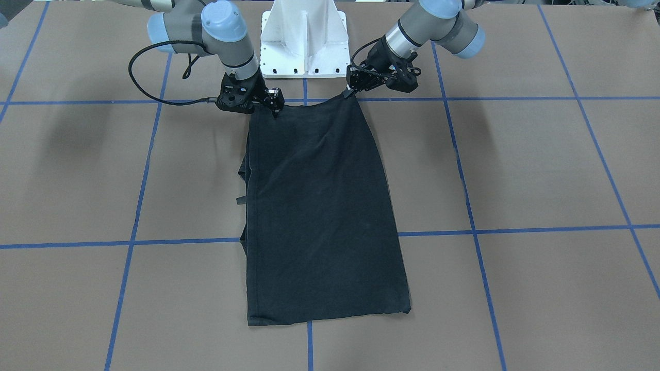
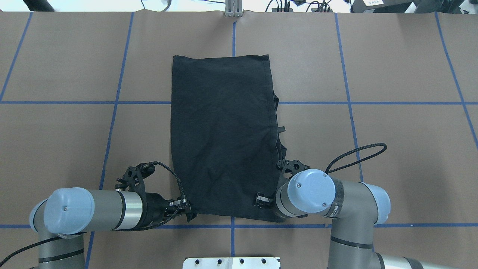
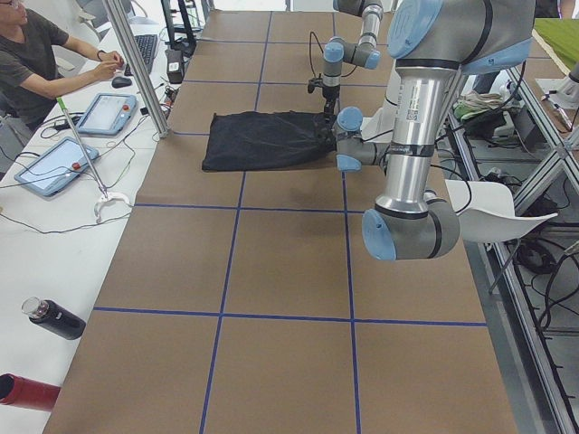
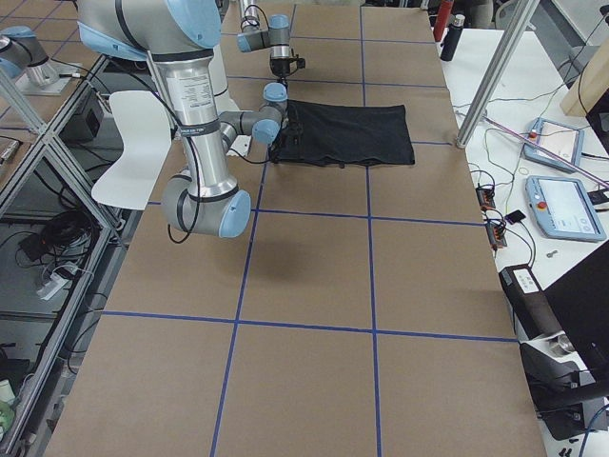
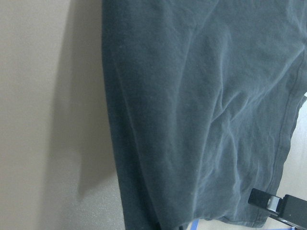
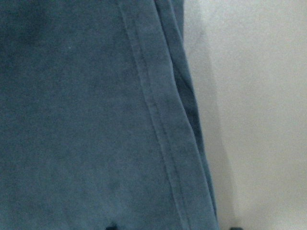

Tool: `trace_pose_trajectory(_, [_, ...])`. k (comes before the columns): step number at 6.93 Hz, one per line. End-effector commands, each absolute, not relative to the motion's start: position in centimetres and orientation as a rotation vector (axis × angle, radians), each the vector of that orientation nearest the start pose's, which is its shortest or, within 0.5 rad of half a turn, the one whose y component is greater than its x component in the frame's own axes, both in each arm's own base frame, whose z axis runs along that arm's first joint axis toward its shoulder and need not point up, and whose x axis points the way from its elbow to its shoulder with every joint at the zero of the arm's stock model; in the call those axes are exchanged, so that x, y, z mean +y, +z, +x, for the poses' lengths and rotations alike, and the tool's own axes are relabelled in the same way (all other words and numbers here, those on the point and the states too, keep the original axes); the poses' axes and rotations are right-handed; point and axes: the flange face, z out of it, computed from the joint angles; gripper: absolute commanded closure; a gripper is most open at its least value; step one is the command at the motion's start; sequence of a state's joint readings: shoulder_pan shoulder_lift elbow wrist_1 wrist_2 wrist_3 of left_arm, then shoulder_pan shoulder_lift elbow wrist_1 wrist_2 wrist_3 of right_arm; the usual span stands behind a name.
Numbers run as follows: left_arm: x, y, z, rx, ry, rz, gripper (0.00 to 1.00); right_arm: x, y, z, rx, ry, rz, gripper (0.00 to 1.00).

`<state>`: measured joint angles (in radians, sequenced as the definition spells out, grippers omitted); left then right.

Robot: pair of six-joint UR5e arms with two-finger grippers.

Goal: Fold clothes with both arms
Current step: 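Bring the right gripper to the near end corner beside the left gripper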

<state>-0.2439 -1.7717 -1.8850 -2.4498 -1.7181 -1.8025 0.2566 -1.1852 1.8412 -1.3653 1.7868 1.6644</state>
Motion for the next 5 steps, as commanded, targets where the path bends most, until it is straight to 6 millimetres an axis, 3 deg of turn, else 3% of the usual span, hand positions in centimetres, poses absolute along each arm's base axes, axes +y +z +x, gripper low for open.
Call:
trace_pose_trajectory(1, [-24.65, 30.48, 49.55, 1.398, -0.294, -0.113, 1.00, -26.29, 30.30, -56.12, -0.876, 0.234, -0.131, 0.49])
trace_pose_trajectory(3, [-24.63, 30.48, 49.55, 1.398, -0.293, -0.115, 1.00, -26.29, 30.30, -56.12, -0.876, 0.234, -0.131, 0.64])
trace_pose_trajectory(5, [-24.65, 30.48, 49.55, 1.398, -0.294, -0.113, 1.00, -26.28, 30.05, -56.10, -0.885, 0.233, -0.130, 0.95])
